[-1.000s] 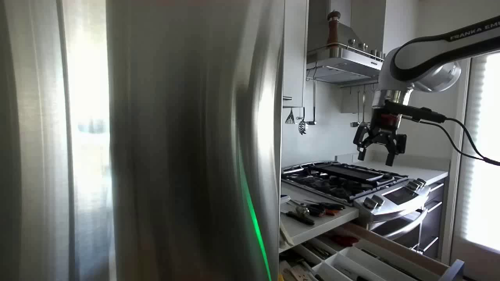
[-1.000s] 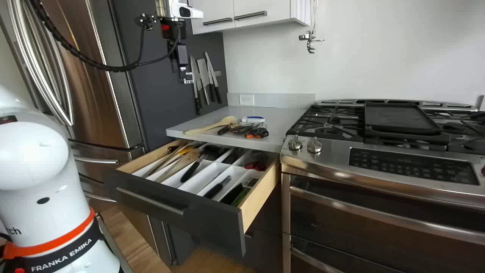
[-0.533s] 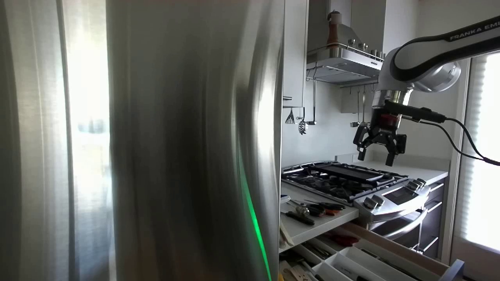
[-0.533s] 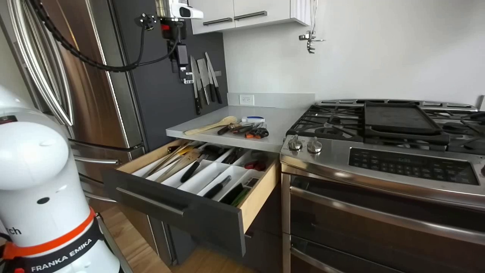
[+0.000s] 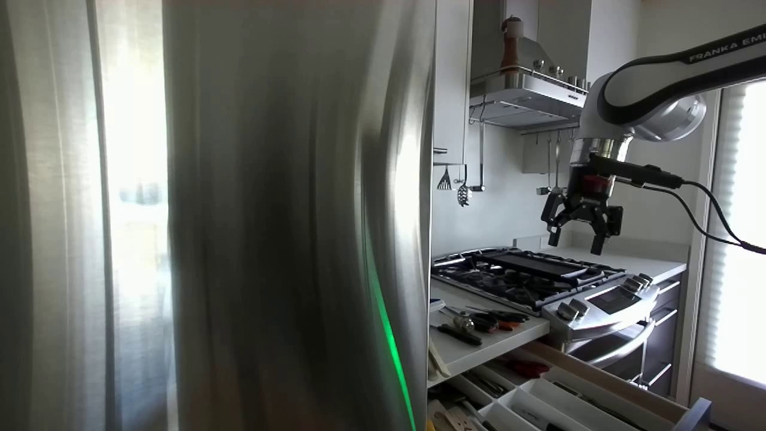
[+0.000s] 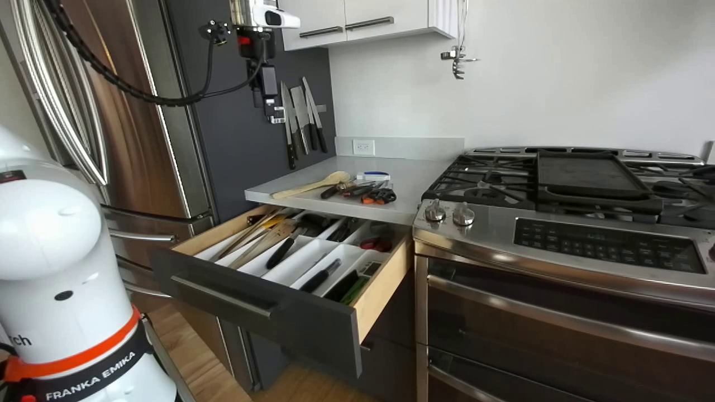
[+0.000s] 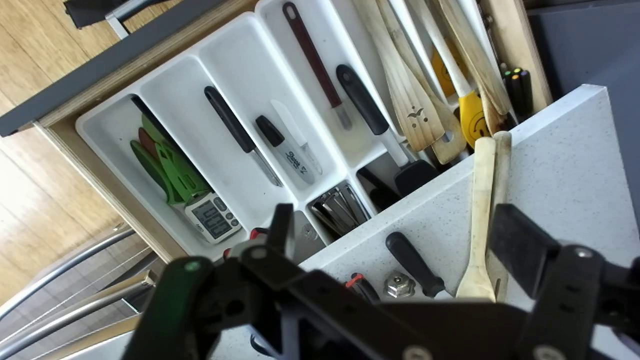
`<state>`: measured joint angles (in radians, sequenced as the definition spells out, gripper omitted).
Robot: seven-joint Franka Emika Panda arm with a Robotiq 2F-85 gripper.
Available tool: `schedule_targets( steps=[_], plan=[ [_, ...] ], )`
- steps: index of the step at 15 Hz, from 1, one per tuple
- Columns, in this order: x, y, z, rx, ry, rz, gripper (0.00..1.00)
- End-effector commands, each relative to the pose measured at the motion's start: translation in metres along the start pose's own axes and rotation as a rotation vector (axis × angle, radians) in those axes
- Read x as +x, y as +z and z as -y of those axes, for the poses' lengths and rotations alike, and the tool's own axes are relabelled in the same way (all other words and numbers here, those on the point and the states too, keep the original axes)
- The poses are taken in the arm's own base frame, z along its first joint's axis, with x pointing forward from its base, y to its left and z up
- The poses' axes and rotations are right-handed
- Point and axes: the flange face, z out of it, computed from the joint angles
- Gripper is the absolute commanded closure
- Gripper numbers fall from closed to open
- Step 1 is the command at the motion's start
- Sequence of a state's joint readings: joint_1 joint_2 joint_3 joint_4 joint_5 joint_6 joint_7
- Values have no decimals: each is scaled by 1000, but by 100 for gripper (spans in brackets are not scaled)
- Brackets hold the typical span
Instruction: Pick up the black scissors at the far right and place it in the second compartment of the drawer
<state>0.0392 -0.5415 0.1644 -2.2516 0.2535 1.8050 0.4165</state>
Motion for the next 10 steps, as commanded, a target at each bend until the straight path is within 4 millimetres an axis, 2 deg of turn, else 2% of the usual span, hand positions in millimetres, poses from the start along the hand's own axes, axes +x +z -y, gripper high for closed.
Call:
schedule_targets(
  steps=[1,9,10],
  plan=[
    [0,0,0,0,0,1,0],
    [0,0,0,0,0,1,0],
    [13,-1,-5,-15,11,-38,0]
  ],
)
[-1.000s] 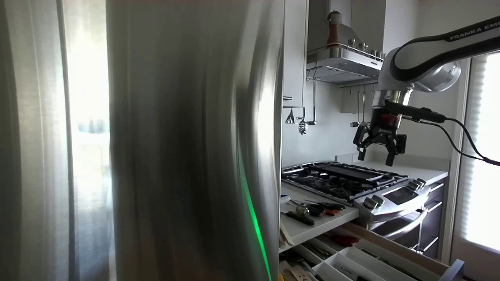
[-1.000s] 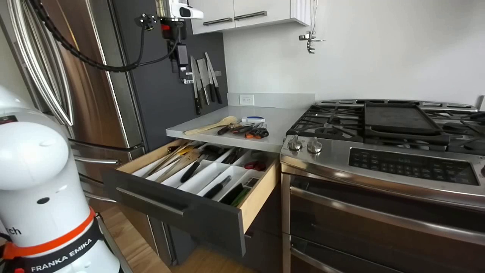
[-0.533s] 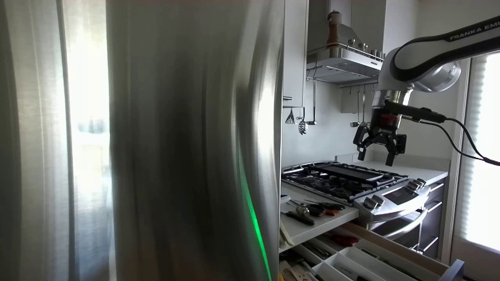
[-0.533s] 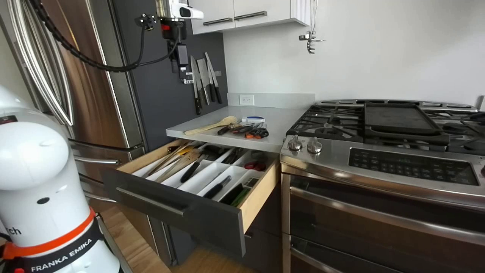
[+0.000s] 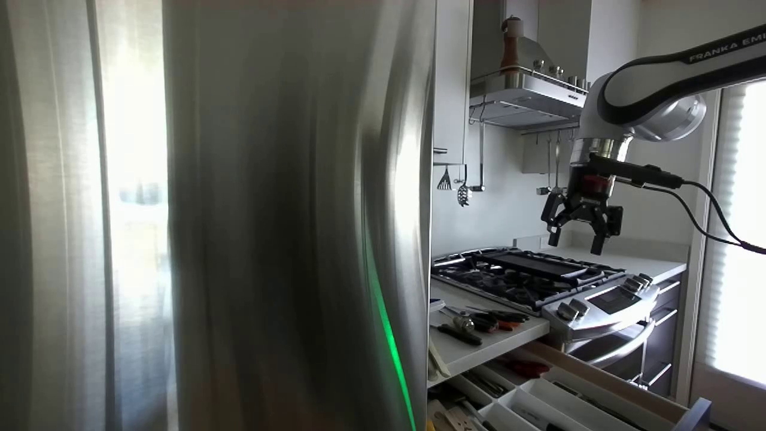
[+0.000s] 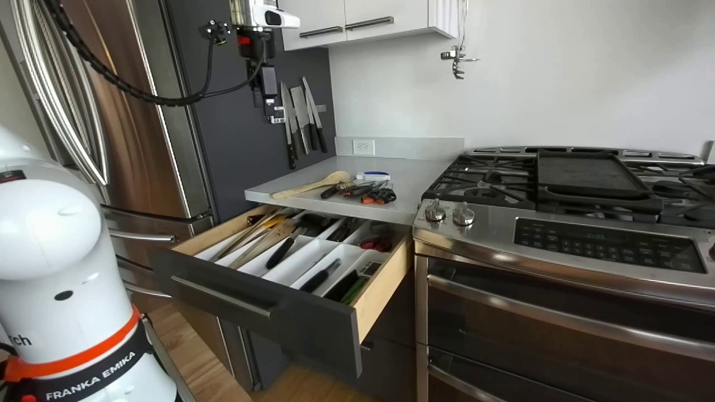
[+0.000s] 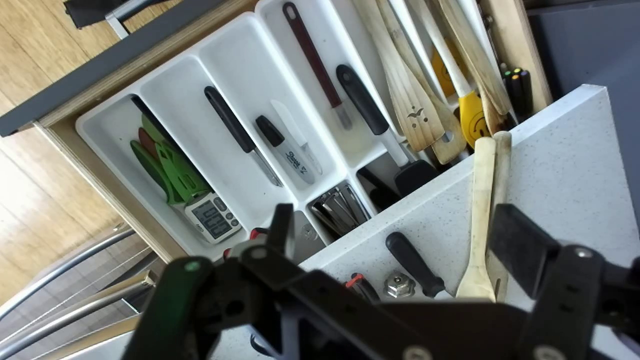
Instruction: Pick up the black scissors at the far right and place it in the second compartment of the drawer
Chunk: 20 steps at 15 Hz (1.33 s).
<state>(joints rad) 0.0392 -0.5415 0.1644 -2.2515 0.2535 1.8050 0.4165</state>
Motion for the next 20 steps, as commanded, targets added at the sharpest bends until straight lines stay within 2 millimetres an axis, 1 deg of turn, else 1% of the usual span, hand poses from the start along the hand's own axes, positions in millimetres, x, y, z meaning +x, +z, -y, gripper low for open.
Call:
schedule_targets(
  steps=[1,4,8,9,11,15,17,18,20],
  plan=[
    [24,-2,-8,-32,3,-66,0],
    [57,0,-15,-74,-64,-123,0],
    [106,16,-16,-206,-253,-177,0],
    [118,25,-11,-243,-296,-190,0],
    [139,41,-3,-277,-323,-229,0],
    [178,73,3,-316,-344,-279,0],
    [192,88,2,-282,-366,-285,0],
    [176,75,0,-292,-351,-278,0],
    [187,88,0,-284,-355,-276,0]
  ],
)
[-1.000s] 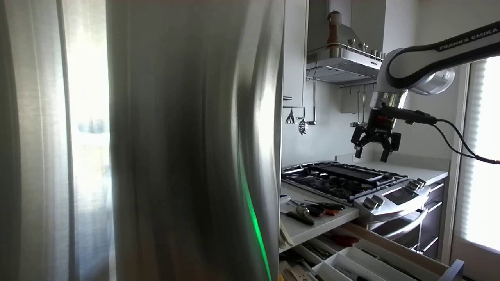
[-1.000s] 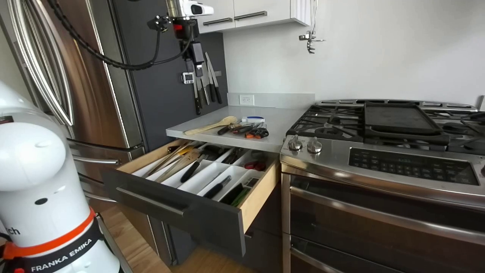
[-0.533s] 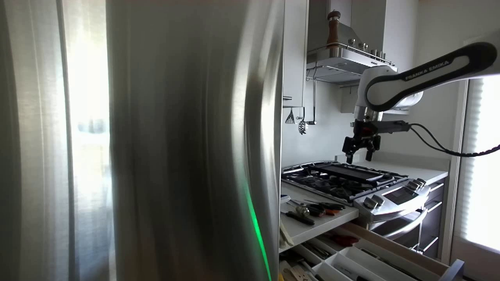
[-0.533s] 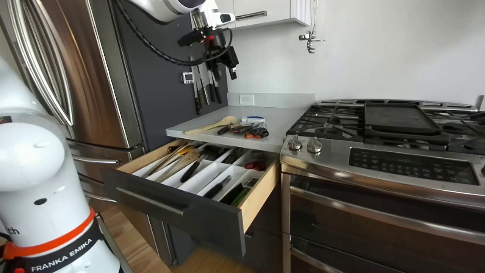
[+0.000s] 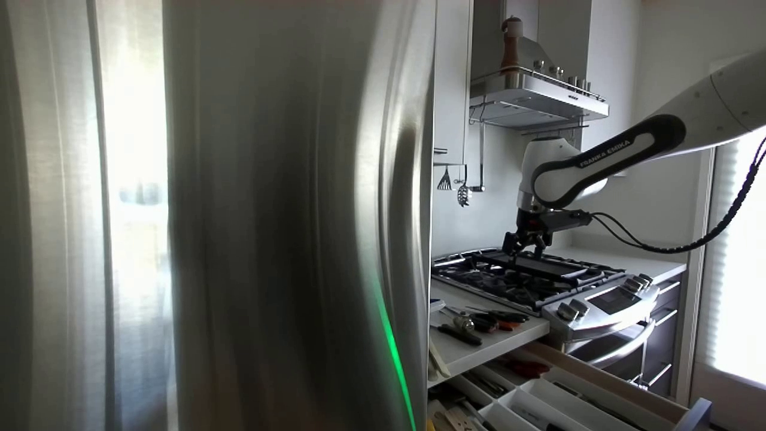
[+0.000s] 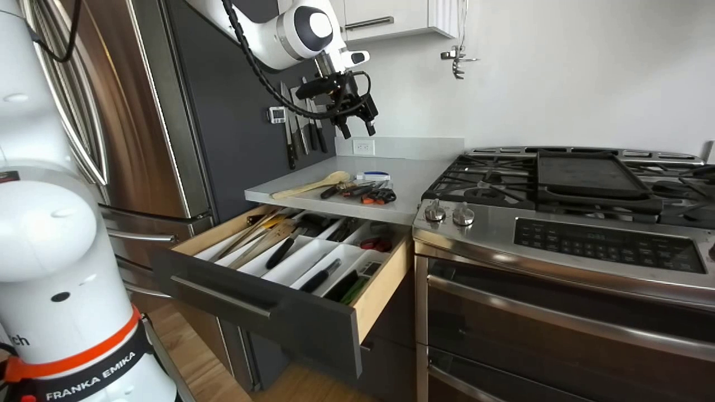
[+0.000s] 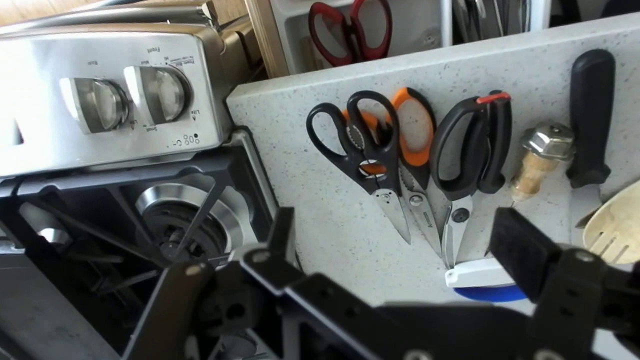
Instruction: Pick up the black scissors at the far right and place it in the second compartment of the drawer
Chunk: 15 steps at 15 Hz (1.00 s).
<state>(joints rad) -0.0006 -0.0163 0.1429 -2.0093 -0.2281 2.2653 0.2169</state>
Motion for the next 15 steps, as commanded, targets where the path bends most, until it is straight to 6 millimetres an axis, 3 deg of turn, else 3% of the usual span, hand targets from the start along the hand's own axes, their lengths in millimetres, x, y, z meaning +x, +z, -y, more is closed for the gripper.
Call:
schedule_targets(
  steps=[1,8,15],
  plan=[
    [2,2,0,2,0,1,0],
    [6,-1,1,3,-1,-7,0],
    [37,36,-5,91,-101,-19,0]
  ],
)
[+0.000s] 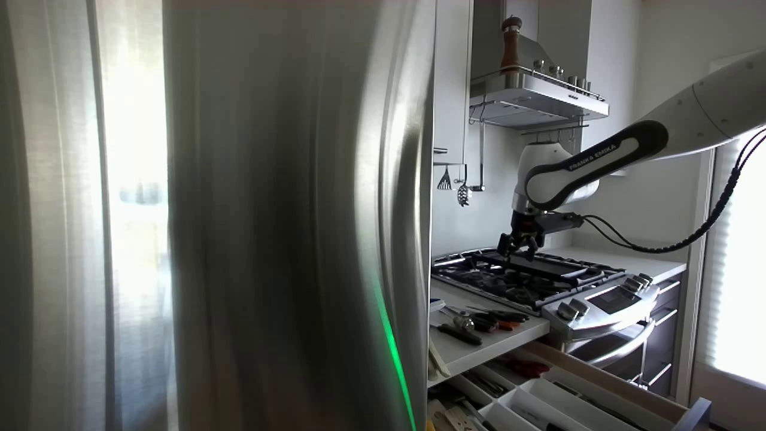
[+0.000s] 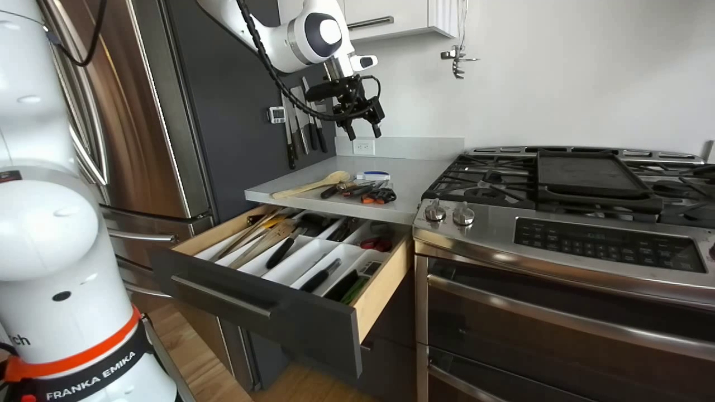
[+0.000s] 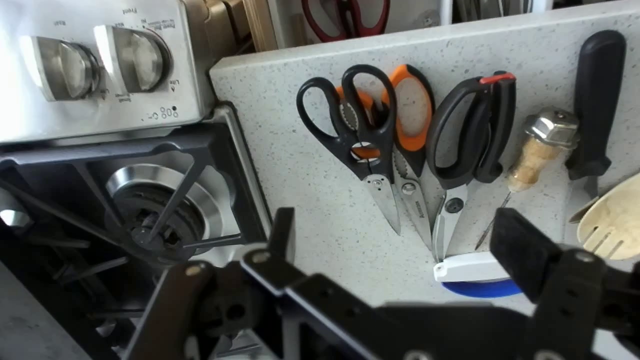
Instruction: Pick up the black scissors at the far right and place it in the second compartment of the drawer
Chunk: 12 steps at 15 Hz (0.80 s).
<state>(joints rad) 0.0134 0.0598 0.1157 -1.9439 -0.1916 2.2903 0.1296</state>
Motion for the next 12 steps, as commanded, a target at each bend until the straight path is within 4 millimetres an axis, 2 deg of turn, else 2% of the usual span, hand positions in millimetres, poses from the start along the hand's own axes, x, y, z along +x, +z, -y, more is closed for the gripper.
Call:
schedule_targets(
  steps=[1,7,12],
  plan=[
    [20,25,-5,73,-68,-17,0],
    [40,60,-8,171,-149,-41,0],
    [39,95,-15,254,-233,18,0]
  ],
)
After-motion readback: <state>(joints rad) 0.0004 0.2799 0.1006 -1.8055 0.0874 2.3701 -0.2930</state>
